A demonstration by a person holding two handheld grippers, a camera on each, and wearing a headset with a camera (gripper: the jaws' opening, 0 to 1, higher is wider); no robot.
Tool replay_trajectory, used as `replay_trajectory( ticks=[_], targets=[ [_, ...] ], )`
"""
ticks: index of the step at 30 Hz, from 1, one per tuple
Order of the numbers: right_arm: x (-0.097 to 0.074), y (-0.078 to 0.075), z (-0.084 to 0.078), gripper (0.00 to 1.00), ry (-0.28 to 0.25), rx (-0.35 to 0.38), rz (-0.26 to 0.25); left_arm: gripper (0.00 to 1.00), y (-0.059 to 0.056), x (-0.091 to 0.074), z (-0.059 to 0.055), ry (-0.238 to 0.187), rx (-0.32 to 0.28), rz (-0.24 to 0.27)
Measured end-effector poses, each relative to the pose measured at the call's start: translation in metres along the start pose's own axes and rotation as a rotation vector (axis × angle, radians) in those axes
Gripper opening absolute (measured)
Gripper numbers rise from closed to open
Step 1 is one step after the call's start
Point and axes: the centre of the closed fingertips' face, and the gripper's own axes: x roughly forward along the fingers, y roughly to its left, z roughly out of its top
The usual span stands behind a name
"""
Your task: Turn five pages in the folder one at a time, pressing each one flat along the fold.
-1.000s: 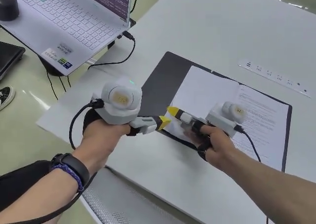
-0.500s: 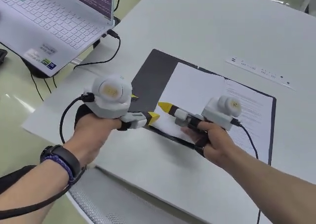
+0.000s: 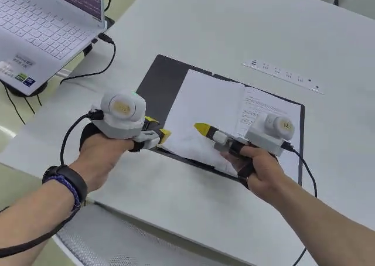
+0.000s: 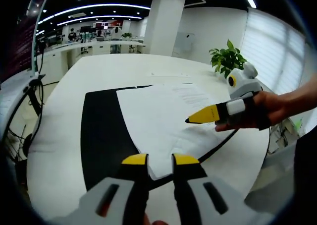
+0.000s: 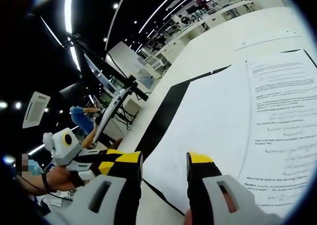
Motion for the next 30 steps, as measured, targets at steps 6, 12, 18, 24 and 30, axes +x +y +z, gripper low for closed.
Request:
replay_trajectory(
  ticks=[6, 12, 18, 24, 30],
  targets=[
    [-0.011, -0.01, 0.004, 0.31, -0.019, -0.007, -0.008, 0.12, -0.003, 0.017, -0.013, 0.062, 0.028, -0.009],
    [-0.021, -0.016, 0.002, 0.3, -0.012, -0.021, -0.011, 0.06, 0.001, 0.03, -0.019, 0.088, 0.04, 0.0],
    [-0.027, -0.022, 0.003, 0.29, -0.011, -0.026, -0.015, 0.01, 0.004, 0.036, -0.025, 0.111, 0.058, 0.016],
    [-0.03, -0.028, 0.003, 0.27, -0.004, -0.025, -0.019, 0.0, 0.007, 0.042, -0.038, 0.147, 0.091, 0.032],
    [-0.029, -0.037, 0.009, 0.23, -0.001, -0.052, -0.021, 0.0, -0.001, 0.038, -0.038, 0.173, 0.147, 0.075]
  ],
)
